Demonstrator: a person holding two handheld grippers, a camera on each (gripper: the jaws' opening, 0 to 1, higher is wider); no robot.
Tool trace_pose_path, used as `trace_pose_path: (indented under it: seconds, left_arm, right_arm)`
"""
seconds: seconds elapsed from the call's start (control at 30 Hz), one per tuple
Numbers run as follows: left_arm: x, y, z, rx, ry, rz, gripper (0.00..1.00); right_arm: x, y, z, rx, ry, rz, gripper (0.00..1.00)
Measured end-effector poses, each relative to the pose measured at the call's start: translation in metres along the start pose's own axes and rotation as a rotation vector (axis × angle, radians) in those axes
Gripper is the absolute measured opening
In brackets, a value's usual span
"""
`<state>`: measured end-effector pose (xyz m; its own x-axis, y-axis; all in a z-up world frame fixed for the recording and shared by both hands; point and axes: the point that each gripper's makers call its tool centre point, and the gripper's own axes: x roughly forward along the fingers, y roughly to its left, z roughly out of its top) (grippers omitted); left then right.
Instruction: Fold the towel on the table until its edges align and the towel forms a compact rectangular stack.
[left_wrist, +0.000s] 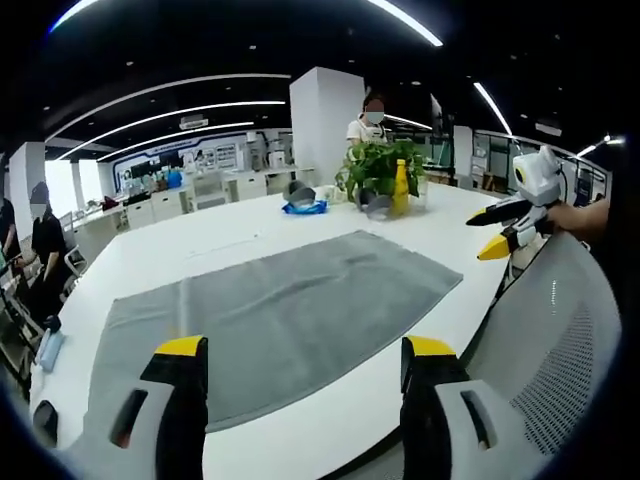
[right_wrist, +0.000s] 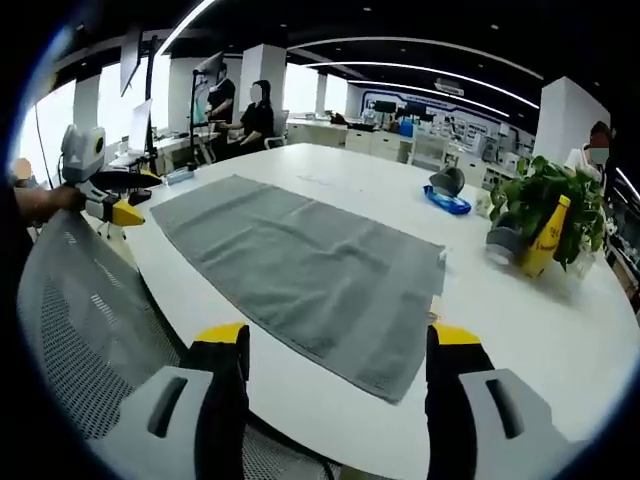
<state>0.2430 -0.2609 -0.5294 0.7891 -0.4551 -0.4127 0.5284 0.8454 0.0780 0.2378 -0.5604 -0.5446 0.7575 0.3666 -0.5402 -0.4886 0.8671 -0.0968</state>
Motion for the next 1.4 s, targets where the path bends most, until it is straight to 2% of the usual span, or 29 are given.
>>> trace_pose_path:
  seconds: [0.43,0.7,1.17,1.4]
  left_arm:
    - [0.0006,-0.0027,-0.0021,0.014,0.013,-0.014,0.81]
    - [-0.0006,0.0021,-0.0015,0.022,0.008,0.008,0.8]
    - [-0.0011,0.0047,-0.004,0.008,0.018,0.02,0.8]
    - [-0.0005,0.0035,-0.0051,0.02,0.027,0.016,0.8]
  right_arm:
    - [-0.0009,-0.0019,-0.0032,-0.021,0.018,-0.01,0.71]
    - [0.0007,0.0026,-0.0077,-0.048,0.045,0.009,0.7]
    - [0.001,0.0054,-0.0089,-0.047,0.05,0.023,0.68]
    - [0.0,0.004,-0.0051,-0.025,0.027,0.02,0.65]
